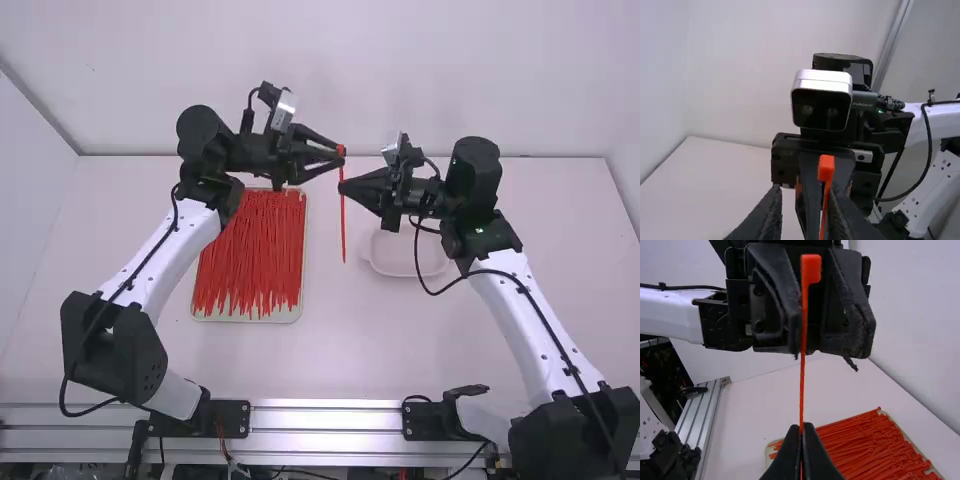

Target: Fasten the cable tie

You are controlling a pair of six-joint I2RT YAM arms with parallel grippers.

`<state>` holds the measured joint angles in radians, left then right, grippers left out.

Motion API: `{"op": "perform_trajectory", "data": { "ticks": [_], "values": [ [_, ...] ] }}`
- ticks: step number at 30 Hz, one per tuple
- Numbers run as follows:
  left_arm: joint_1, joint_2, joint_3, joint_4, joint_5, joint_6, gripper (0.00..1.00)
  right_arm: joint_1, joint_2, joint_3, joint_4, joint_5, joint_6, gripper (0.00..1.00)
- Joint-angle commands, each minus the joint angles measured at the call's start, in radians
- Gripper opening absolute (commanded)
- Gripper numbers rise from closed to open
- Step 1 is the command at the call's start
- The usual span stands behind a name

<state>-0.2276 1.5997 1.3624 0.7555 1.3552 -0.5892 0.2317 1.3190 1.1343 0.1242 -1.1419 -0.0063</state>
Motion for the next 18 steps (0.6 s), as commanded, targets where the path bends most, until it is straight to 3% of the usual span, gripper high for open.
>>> {"op": "perform_trajectory", "data": {
  "ticks": [1,3,14,18],
  "values": [
    [-0.011,-0.009,0.033,0.021,-0.013,-0.010,0.15,0.005,-0.018,0.032,0.008,-0.005,0.001,0.00],
    [-0.015,-0.009,0.033,0.029,-0.014,-0.008,0.02,0.004,-0.018,0.032,0.011,-0.002,0.002,0.00],
    [-0.015,-0.009,0.033,0.001,-0.051,-0.029,0.02,-0.003,-0.018,0.032,0.011,-0.002,-0.002,0.03],
    [-0.013,-0.009,0.034,-0.021,-0.074,-0.029,0.02,-0.003,-0.018,0.032,0.010,-0.003,0.002,0.35]
  ]
}}
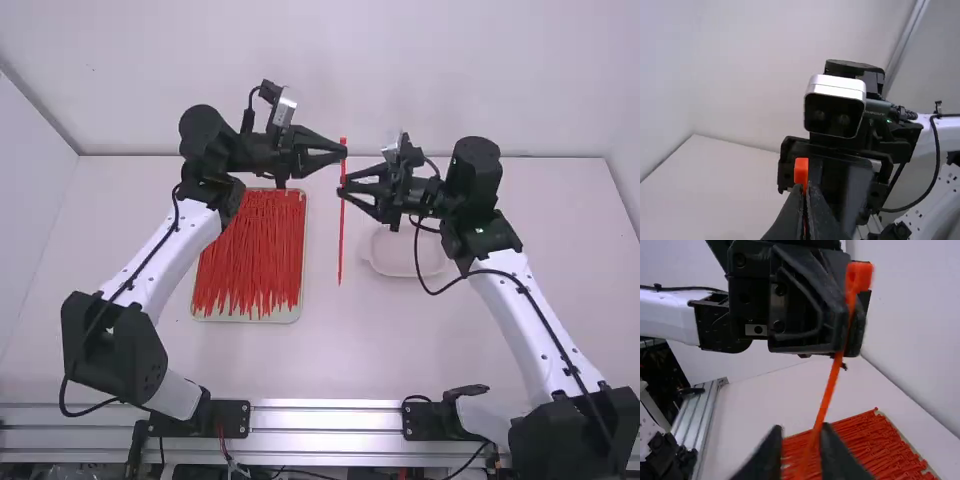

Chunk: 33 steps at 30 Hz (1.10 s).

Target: Fasten the cable tie

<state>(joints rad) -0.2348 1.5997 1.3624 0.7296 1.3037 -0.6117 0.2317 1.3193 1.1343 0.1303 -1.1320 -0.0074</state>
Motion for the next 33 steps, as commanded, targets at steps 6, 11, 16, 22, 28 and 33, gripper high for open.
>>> {"op": "perform_trajectory", "data": {
  "ticks": [6,11,16,22,28,33],
  "values": [
    [0.050,-0.009,0.040,-0.011,-0.043,-0.072,0.02,-0.006,-0.018,0.032,0.003,-0.011,-0.002,0.98],
    [0.100,-0.008,0.089,-0.113,-0.053,-0.072,0.02,-0.028,-0.018,0.031,-0.008,-0.012,-0.078,0.98],
    [0.148,0.019,0.209,-0.312,-0.056,-0.033,0.02,-0.031,-0.018,0.031,-0.064,-0.012,-0.168,0.98],
    [0.177,0.118,0.383,-0.599,-0.067,0.039,0.02,-0.029,-0.018,0.031,-0.126,-0.012,-0.408,0.98],
    [0.179,0.215,0.459,-0.651,-0.063,-0.081,0.02,-0.028,-0.018,0.031,-0.163,-0.019,-0.745,0.98],
    [0.180,0.267,0.461,-0.651,-0.059,-0.278,0.02,-0.031,-0.018,0.031,-0.215,-0.020,-1.055,0.98]
  ]
}}
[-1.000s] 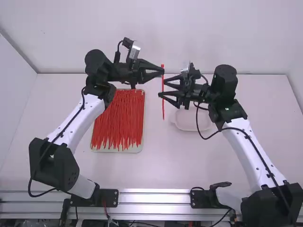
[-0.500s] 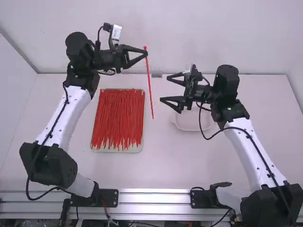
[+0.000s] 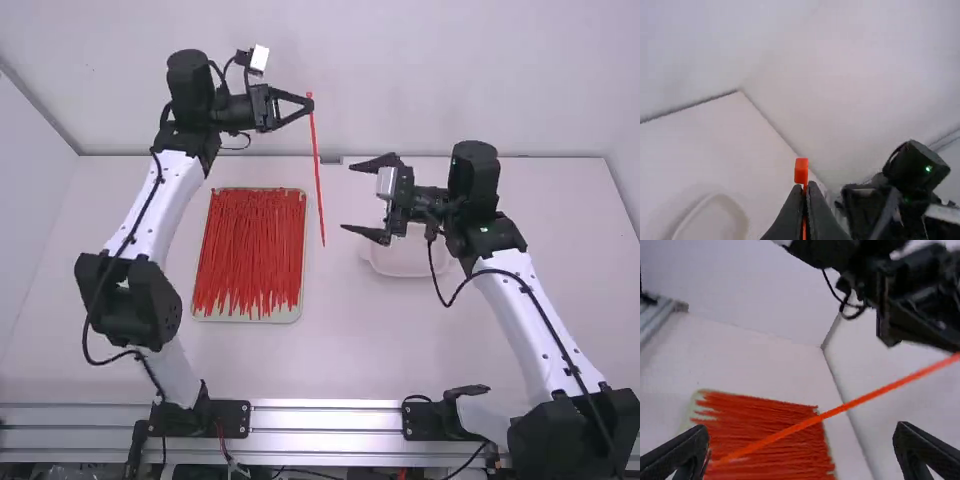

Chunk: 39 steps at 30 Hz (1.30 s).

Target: Fasten the cable tie

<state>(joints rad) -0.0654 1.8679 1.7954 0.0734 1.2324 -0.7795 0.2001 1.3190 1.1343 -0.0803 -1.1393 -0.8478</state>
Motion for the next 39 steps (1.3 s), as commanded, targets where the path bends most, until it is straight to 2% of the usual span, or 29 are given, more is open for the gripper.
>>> {"op": "perform_trajectory", "data": {
  "ticks": [1,5,9,14,17,28,31,34,39],
  "values": [
    [0.006,0.000,0.026,-0.006,0.021,-0.142,0.02,0.000,-0.018,0.031,-0.008,-0.013,-0.269,0.98],
    [-0.001,0.000,0.026,-0.002,0.058,-0.232,0.02,0.004,-0.018,0.031,-0.005,-0.013,-0.381,0.98],
    [-0.001,0.000,0.026,0.087,0.122,-0.381,0.02,0.011,-0.018,0.031,-0.006,-0.013,-0.520,0.98],
    [-0.015,0.000,0.026,0.148,0.155,-0.483,0.02,0.012,-0.018,0.031,0.014,-0.025,-0.594,0.98],
    [-0.016,0.000,0.026,0.143,0.157,-0.520,0.02,0.032,-0.018,0.031,0.059,-0.047,-0.606,0.98],
    [-0.052,0.000,0.017,0.143,0.144,-0.608,0.02,0.142,-0.018,0.031,0.048,-0.039,-0.780,0.99],
    [-0.037,0.000,0.018,0.145,0.140,-0.608,0.02,0.155,-0.018,0.031,0.048,-0.042,-0.780,0.90],
    [-0.024,0.000,0.017,0.145,0.141,-0.607,0.02,0.160,-0.018,0.031,0.043,-0.043,-0.780,0.89],
    [-0.008,0.000,0.017,0.144,0.140,-0.608,0.03,0.158,-0.018,0.031,0.043,-0.097,-0.773,0.77]
  ]
}}
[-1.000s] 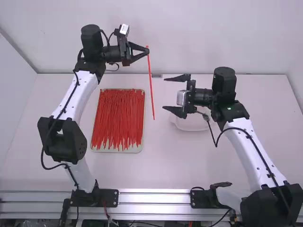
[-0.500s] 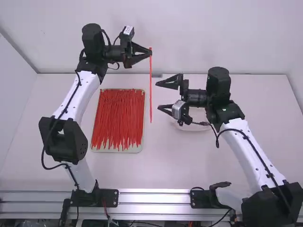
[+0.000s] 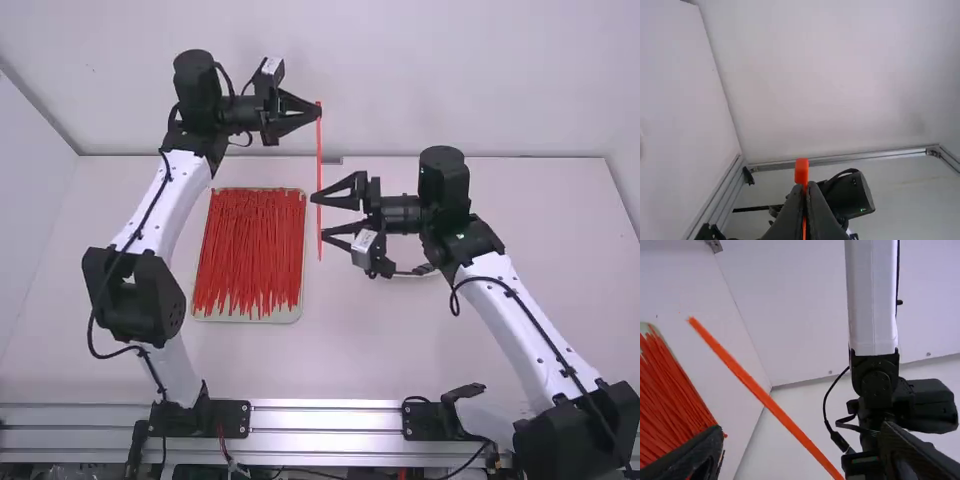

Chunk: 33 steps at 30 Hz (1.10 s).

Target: Fasten the cable tie

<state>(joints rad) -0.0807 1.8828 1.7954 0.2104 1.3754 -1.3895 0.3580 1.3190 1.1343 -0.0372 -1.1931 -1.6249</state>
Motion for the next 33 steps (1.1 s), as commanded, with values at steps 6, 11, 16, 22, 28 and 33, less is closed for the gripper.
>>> {"op": "perform_trajectory", "data": {
  "ticks": [6,11,16,22,28,33],
  "values": [
    [0.002,-0.014,0.017,0.004,-0.003,0.002,0.03,0.000,-0.018,0.031,0.000,-0.059,0.005,0.59],
    [0.002,-0.014,0.016,0.005,-0.007,0.002,0.02,0.001,-0.018,0.031,0.000,-0.101,0.004,0.42],
    [0.016,-0.014,0.016,0.004,-0.002,0.002,0.02,0.001,-0.018,0.031,0.000,-0.121,0.004,0.29],
    [0.013,-0.014,0.012,0.004,-0.003,0.003,0.02,0.002,-0.018,0.031,0.000,-0.123,0.004,0.08],
    [0.011,-0.014,0.001,0.009,-0.005,0.010,0.02,0.001,-0.018,0.031,0.003,-0.123,0.004,0.00],
    [0.011,-0.014,-0.011,0.005,-0.005,0.010,0.02,0.000,-0.018,0.031,0.007,-0.122,-0.005,0.04]
  ]
}}
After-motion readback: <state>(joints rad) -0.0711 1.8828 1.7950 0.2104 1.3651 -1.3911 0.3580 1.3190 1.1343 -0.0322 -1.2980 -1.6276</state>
